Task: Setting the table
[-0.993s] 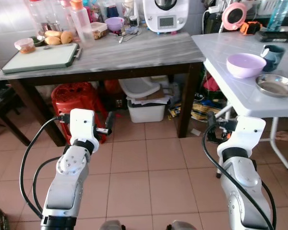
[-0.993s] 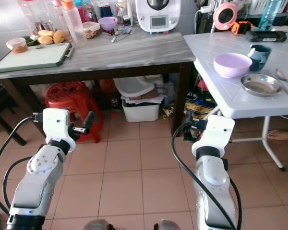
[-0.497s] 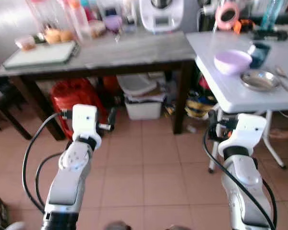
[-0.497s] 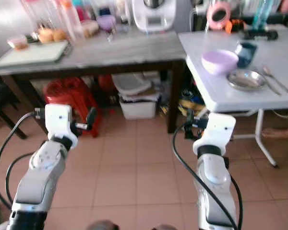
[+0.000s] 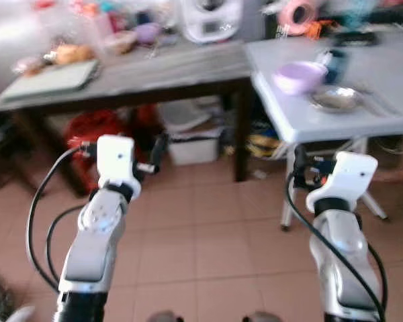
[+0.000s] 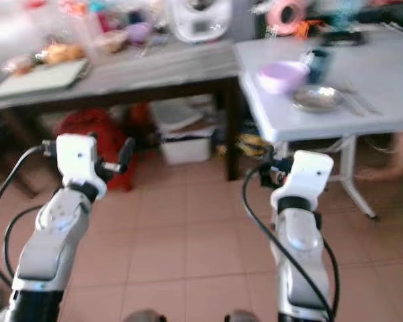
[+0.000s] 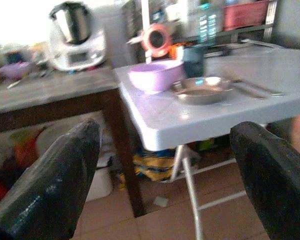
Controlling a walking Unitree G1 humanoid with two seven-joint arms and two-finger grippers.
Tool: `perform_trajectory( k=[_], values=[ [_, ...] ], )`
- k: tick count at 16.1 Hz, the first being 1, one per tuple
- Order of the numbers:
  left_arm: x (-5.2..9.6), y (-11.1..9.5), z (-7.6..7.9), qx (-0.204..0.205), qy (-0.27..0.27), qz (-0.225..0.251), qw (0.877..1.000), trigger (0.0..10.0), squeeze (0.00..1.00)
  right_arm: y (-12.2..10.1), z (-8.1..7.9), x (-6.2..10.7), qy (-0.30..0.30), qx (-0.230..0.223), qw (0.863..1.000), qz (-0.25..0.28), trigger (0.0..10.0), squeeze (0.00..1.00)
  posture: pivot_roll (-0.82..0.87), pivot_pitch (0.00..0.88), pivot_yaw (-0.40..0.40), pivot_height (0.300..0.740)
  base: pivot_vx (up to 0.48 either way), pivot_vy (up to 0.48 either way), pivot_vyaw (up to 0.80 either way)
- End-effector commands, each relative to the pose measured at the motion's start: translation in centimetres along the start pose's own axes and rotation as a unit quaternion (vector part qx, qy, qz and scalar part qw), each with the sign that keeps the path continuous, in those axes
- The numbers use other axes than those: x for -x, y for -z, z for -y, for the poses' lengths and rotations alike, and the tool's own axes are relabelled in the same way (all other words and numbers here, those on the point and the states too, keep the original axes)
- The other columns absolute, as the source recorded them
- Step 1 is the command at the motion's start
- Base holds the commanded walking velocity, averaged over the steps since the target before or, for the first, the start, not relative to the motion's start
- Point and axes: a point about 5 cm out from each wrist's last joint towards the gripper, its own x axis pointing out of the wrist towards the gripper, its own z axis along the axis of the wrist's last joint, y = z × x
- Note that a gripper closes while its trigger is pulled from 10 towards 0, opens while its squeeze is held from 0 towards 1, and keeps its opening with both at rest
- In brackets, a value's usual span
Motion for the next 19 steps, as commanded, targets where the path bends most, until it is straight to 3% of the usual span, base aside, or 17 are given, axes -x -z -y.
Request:
perform_trajectory(
  k=[1,11,15,19],
  values=[
    [0.0,-0.1,0.2,0.004,0.008,0.003,1.0,10.0,0.0,-0.2,-0.5,-0.1,-0.012,0.001,1.0,0.005,10.0,0.0,-0.03,0.0,0.09,0.74,0.48,0.0,0.0],
    [0.8,0.6,0.6,0.003,0.013,-0.011,1.0,10.0,0.0,0.4,-0.2,0.3,-0.015,0.002,1.0,-0.009,10.0,0.0,-0.03,0.0,0.073,0.74,0.48,0.0,0.0],
    [0.9,1.6,0.8,0.03,0.016,-0.027,0.999,10.0,0.0,1.4,0.1,1.0,-0.01,-0.013,0.999,-0.03,10.0,0.0,-0.04,0.0,0.05,0.74,0.42,0.0,0.0],
    [-0.1,1.4,0.6,-0.004,-0.007,-0.016,1.0,10.0,0.0,1.0,-0.5,1.2,-0.027,-0.007,0.999,-0.024,10.0,0.0,-0.05,0.0,0.057,0.74,0.092,0.0,0.0]
  ],
)
